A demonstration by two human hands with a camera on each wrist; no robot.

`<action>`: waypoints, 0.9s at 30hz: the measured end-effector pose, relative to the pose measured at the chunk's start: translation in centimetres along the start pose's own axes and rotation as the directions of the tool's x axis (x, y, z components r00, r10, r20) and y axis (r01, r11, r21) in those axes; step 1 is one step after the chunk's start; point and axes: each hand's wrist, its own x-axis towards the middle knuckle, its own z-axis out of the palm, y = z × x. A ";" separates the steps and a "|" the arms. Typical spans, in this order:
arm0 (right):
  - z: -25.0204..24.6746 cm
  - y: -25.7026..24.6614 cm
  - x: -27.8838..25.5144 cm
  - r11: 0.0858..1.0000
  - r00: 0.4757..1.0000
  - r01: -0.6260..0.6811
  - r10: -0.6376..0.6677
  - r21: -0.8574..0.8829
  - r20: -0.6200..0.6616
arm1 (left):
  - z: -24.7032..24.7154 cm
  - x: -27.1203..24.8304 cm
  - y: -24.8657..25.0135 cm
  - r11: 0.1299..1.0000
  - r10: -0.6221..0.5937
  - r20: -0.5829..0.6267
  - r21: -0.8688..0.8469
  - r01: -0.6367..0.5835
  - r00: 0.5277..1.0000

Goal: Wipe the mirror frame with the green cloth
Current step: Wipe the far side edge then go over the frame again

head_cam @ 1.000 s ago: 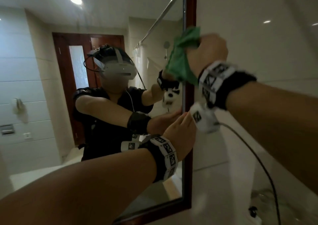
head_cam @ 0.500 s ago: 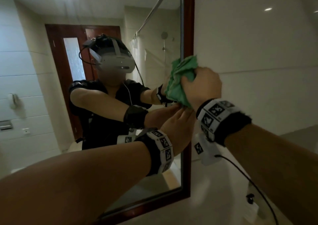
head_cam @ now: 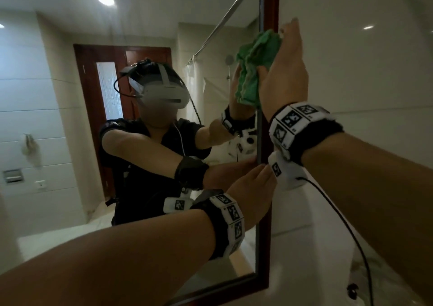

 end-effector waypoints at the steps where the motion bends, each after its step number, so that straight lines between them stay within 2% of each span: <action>1: 0.1 0.2 0.1 1.000 0.999 0.013 -0.013 0.017 -0.035 | 0.0 0.1 0.0 1.000 -0.003 0.010 -0.021 0.003 1.000; 2: 0.1 0.5 0.0 1.000 0.997 0.027 -0.026 0.013 -0.079 | -0.1 0.2 0.0 0.999 0.043 0.036 -0.030 -0.042 0.998; 3: 0.1 0.6 0.1 0.990 0.991 0.070 -0.084 -0.123 -0.108 | 0.3 0.4 0.2 0.995 0.102 0.067 0.001 -0.102 0.993; 5: 0.0 0.9 -0.1 0.941 0.980 0.160 -0.189 -0.298 -0.069 | -0.2 0.7 -0.1 0.988 0.153 0.118 0.008 -0.155 0.981; 8: -0.2 1.6 -1.0 0.930 0.972 0.233 -0.230 -0.283 0.044 | -0.2 0.6 0.2 0.988 0.137 0.121 0.051 -0.144 0.983; 11: -0.9 2.7 -3.8 0.897 0.940 0.336 -0.303 -0.289 0.154 | -0.4 0.8 0.5 0.989 0.132 0.157 0.044 -0.140 0.979; 16: -1.5 4.6 -10.6 0.922 0.931 0.320 -0.263 -0.217 0.255 | 1.1 0.8 2.5 0.990 0.074 0.123 -0.129 -0.057 0.990; 19: -1.5 5.2 -13.9 0.913 0.930 0.320 -0.252 -0.253 0.266 | 2.0 -0.5 3.9 0.978 0.108 0.207 -0.199 -0.066 0.972; 23: -1.9 4.4 -11.5 0.906 0.913 0.353 -0.279 -0.234 0.297 | 1.5 -1.2 4.9 0.983 0.160 0.252 -0.126 -0.132 0.954; 27: -1.3 3.2 -8.2 0.941 0.949 0.257 -0.202 -0.221 0.243 | 1.0 -1.3 5.0 0.982 0.182 0.258 -0.103 -0.160 0.949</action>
